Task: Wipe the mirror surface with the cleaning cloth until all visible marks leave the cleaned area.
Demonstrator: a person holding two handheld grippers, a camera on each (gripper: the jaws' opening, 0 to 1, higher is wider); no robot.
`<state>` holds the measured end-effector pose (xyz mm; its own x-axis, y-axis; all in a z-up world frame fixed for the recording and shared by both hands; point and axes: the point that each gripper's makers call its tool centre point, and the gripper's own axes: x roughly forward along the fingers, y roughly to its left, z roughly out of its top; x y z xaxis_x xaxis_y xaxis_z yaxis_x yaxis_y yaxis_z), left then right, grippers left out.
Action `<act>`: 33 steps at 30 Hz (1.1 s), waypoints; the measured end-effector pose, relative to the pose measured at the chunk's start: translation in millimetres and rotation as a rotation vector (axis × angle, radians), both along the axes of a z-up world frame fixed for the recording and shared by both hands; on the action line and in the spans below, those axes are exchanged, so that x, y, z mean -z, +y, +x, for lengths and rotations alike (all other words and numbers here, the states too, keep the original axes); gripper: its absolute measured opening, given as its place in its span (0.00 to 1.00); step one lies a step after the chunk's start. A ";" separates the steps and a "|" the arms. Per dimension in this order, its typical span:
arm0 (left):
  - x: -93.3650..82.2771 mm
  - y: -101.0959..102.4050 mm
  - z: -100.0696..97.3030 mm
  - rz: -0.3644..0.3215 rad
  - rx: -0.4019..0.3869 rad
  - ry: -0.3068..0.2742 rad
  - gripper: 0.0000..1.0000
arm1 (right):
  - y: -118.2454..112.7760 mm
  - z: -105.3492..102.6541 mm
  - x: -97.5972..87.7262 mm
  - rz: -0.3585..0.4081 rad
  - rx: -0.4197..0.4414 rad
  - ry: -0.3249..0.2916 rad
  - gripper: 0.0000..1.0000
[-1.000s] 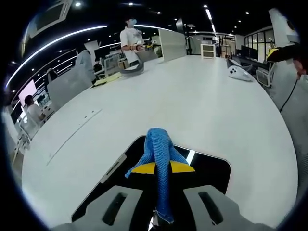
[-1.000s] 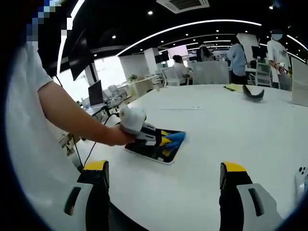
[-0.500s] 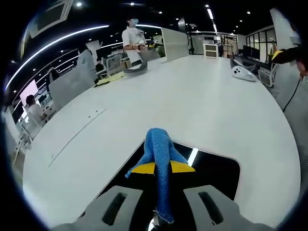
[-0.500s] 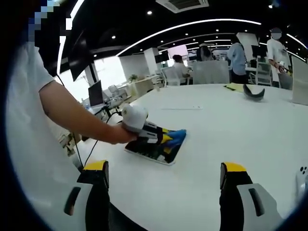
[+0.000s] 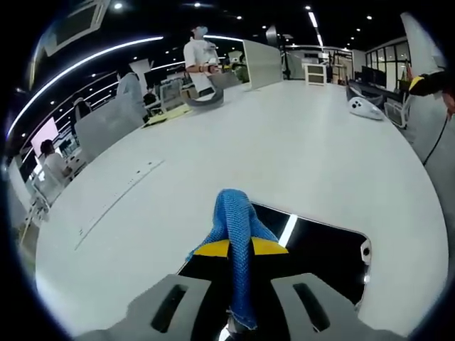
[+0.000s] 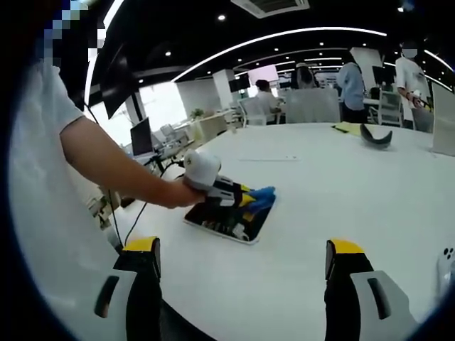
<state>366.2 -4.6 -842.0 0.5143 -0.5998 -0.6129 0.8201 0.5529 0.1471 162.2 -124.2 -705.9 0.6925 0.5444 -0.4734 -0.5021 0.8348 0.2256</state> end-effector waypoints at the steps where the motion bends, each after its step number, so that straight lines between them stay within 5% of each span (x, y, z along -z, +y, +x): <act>1: -0.5 0.3 0.4 0.000 -0.001 -0.001 0.07 | 0.0 0.3 -0.1 -0.001 -0.001 -0.001 0.96; 33: -0.8 6.7 22.8 -0.015 -0.059 -0.006 0.07 | -1.9 -0.4 5.0 -0.007 -0.002 0.021 0.96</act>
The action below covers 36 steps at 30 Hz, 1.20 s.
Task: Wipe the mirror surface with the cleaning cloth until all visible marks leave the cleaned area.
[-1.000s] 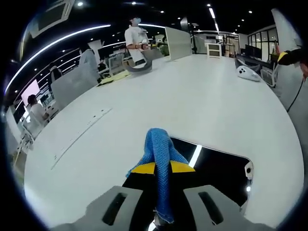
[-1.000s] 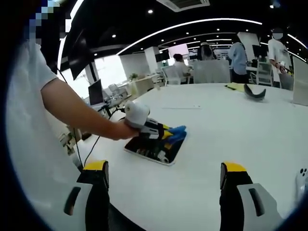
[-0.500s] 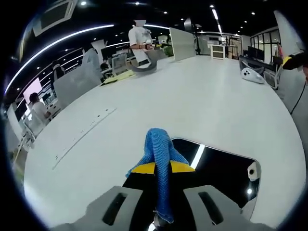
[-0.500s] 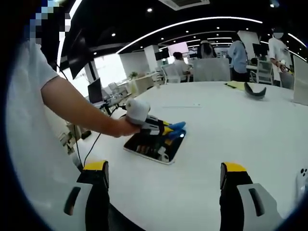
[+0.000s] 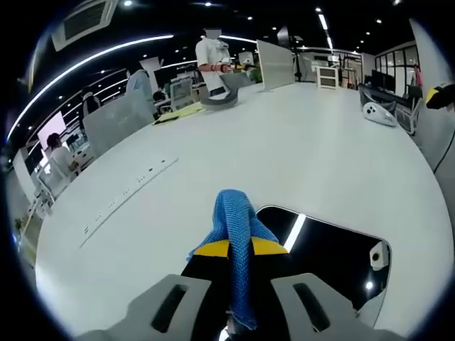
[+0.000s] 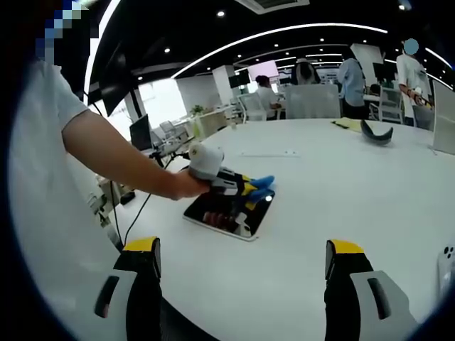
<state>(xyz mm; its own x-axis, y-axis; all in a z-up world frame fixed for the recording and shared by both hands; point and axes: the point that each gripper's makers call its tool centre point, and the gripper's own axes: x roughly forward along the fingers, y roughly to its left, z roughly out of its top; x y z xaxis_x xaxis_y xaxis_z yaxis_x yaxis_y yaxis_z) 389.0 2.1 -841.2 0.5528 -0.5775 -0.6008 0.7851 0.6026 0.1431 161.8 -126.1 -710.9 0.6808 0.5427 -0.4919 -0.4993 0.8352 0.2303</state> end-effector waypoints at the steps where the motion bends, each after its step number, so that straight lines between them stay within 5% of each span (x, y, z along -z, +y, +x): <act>1: -0.1 0.1 -0.2 -0.007 -0.007 0.005 0.07 | 0.3 -0.1 -0.5 -0.001 0.000 -0.001 0.96; 36: 0.4 4.9 -18.3 -0.017 -0.044 0.027 0.06 | 4.4 0.4 -5.4 0.002 -0.006 -0.023 0.96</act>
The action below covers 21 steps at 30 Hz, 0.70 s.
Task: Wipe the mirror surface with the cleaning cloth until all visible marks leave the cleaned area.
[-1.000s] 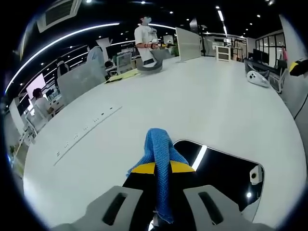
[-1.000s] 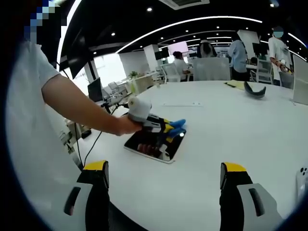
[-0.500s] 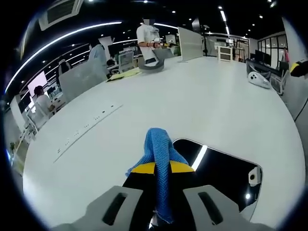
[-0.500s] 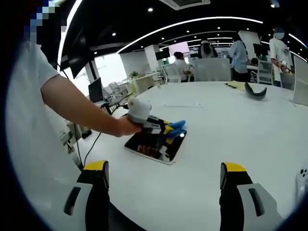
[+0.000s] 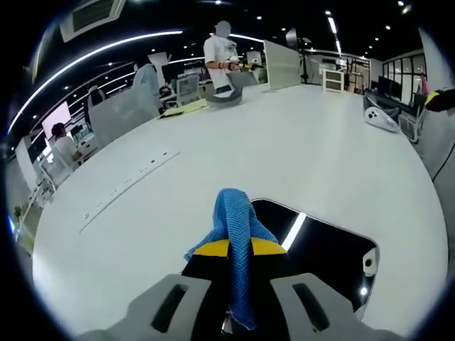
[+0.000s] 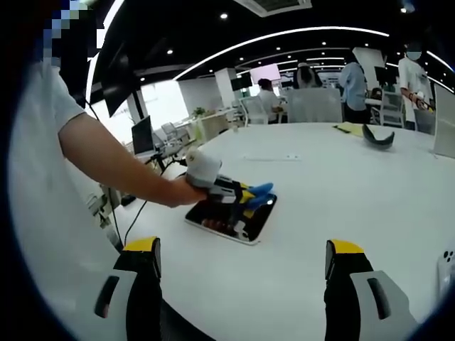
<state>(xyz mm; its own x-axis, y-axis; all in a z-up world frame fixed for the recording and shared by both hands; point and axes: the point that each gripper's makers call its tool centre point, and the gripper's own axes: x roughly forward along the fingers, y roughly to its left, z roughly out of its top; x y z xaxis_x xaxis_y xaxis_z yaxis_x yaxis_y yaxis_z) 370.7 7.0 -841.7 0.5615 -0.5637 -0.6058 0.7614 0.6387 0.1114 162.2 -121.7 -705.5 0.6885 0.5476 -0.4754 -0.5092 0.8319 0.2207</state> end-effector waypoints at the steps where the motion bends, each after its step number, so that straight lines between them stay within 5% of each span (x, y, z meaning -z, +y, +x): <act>1: 0.0 0.1 -1.0 0.000 0.000 0.000 0.06 | -0.3 -0.3 -0.5 0.001 0.002 -0.001 0.96; 21: 0.5 7.8 -26.5 0.001 -0.009 0.004 0.06 | 5.3 -2.9 -4.0 0.009 -0.009 -0.019 0.96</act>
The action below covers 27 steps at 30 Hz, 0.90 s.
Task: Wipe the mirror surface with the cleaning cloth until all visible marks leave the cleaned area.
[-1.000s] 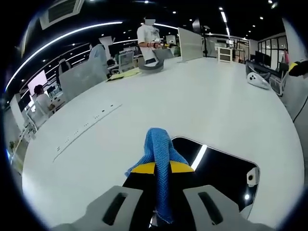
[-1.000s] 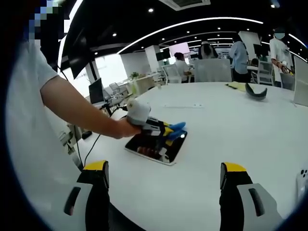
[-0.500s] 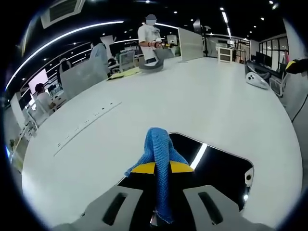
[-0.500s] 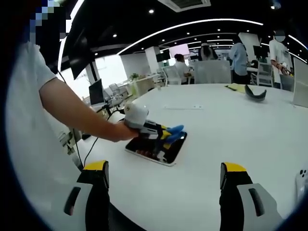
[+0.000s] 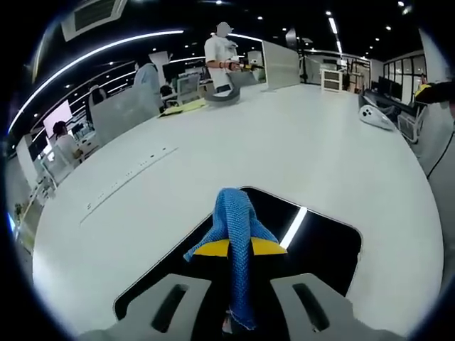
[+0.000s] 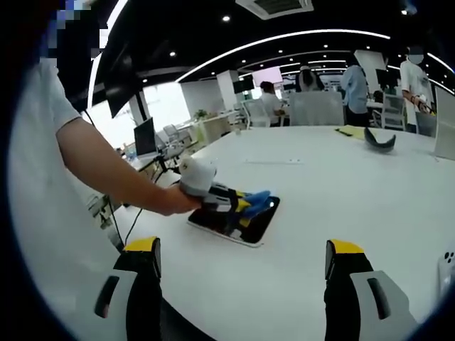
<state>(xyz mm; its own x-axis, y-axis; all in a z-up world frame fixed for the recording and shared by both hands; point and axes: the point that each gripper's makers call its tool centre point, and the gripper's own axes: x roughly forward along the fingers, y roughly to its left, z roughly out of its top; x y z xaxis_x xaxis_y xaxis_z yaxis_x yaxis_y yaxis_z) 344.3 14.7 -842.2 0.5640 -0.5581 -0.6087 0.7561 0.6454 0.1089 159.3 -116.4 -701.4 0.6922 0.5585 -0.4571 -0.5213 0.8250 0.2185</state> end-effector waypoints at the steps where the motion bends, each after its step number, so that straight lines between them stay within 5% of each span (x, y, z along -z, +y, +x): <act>1: -0.5 0.4 -1.5 -0.003 -0.004 0.003 0.06 | 0.3 -0.2 -0.3 0.000 -0.001 -0.002 0.96; 27: -0.1 6.6 -32.5 -0.020 -0.041 0.024 0.06 | -0.1 -5.5 -4.7 0.007 -0.005 -0.021 0.96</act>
<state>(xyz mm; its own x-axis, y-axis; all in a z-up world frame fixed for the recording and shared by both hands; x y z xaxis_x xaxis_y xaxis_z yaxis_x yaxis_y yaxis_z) 311.8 21.3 -842.1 0.5724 -0.5469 -0.6110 0.7309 0.6780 0.0778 153.8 -116.5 -696.7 0.6985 0.5656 -0.4385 -0.5303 0.8205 0.2136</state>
